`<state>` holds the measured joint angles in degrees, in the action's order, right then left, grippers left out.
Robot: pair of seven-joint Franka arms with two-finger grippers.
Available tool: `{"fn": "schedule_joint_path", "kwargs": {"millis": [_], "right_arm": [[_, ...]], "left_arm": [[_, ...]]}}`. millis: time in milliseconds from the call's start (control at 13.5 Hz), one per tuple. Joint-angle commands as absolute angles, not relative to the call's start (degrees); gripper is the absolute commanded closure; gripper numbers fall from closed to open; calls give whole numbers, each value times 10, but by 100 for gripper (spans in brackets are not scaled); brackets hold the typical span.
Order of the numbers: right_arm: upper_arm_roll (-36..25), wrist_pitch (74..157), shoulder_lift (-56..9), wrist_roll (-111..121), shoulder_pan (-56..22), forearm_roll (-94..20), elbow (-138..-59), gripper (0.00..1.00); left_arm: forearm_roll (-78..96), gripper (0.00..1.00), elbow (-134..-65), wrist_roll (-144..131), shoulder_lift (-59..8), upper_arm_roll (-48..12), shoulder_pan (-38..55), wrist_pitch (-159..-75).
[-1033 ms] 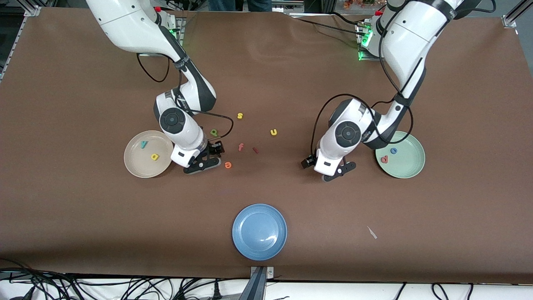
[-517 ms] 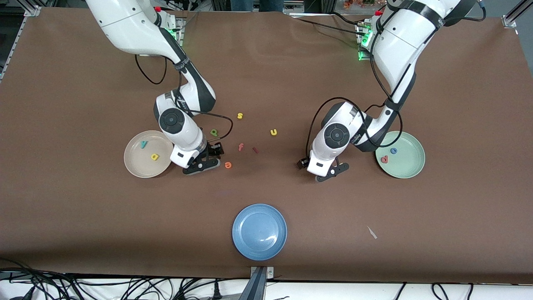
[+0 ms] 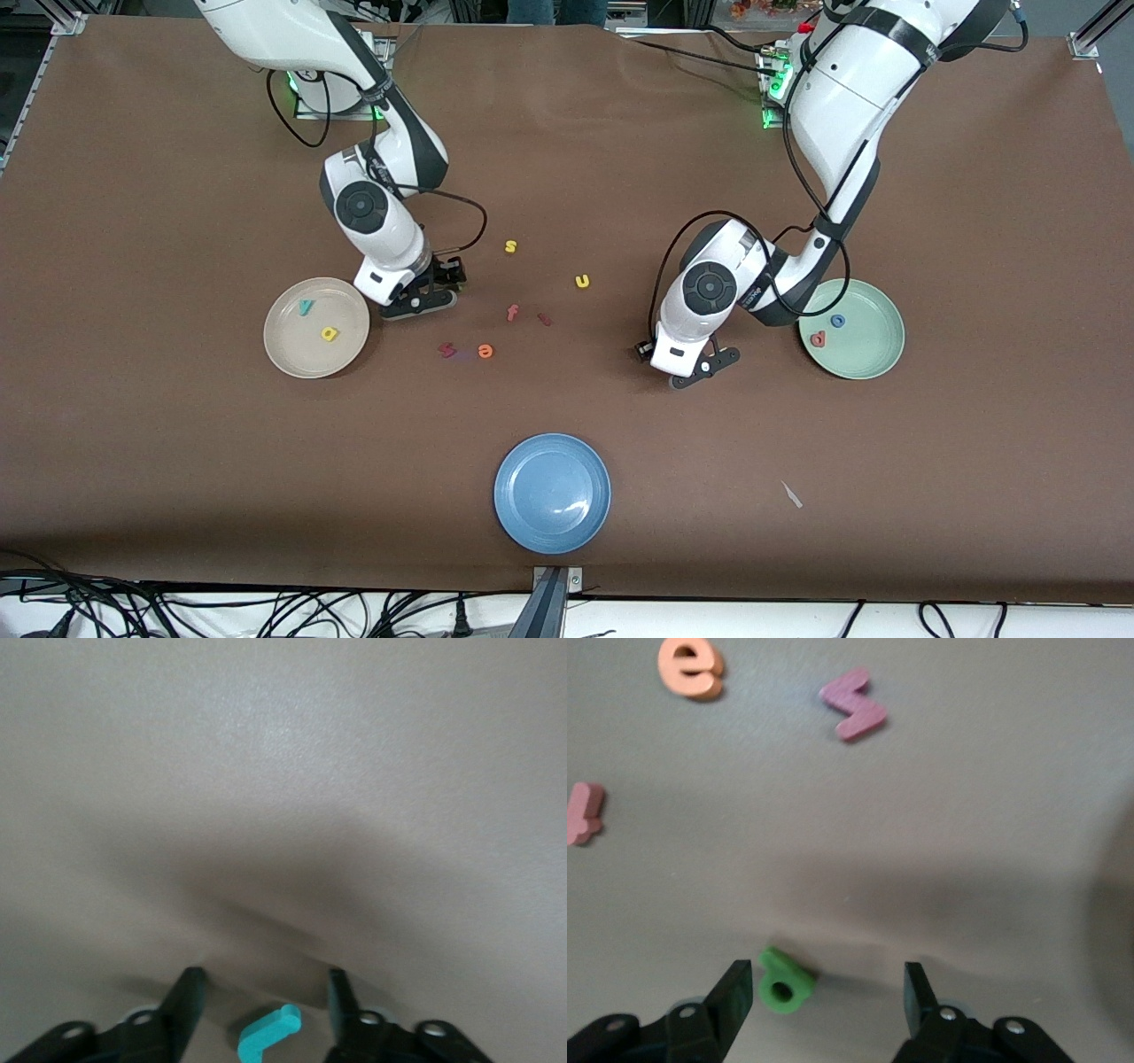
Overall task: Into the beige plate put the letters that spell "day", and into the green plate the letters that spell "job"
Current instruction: 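Grasp the d with the right gripper while the left gripper grasps the l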
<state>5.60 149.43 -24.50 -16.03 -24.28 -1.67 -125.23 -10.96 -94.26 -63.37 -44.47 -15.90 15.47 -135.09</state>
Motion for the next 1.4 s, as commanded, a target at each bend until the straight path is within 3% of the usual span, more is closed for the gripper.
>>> {"fn": "schedule_joint_path", "kwargs": {"millis": [0,517,664,812,1033,1329], "right_arm": [[63,1513,-236,-208,-264,-11,-1269,23],[63,1560,-257,-210,-265,-11,-1279,27],[63,1561,-259,-209,-265,-11,-1278,36],[63,1561,-258,-208,-265,-9,-1280,52],[62,1560,-258,-207,-265,-9,-1283,69],[62,1540,-232,-179,-255,-9,-1282,73]], "left_arm": [[-128,42,-937,-657,-453,-152,163,-1350],[-129,39,-940,-664,-451,-152,169,-1348],[-129,39,-944,-665,-451,-152,170,-1348],[-129,39,-945,-666,-451,-153,171,-1347],[-129,39,-947,-677,-451,-153,176,-1346],[-129,39,-947,-685,-449,-154,177,-1339]]}}
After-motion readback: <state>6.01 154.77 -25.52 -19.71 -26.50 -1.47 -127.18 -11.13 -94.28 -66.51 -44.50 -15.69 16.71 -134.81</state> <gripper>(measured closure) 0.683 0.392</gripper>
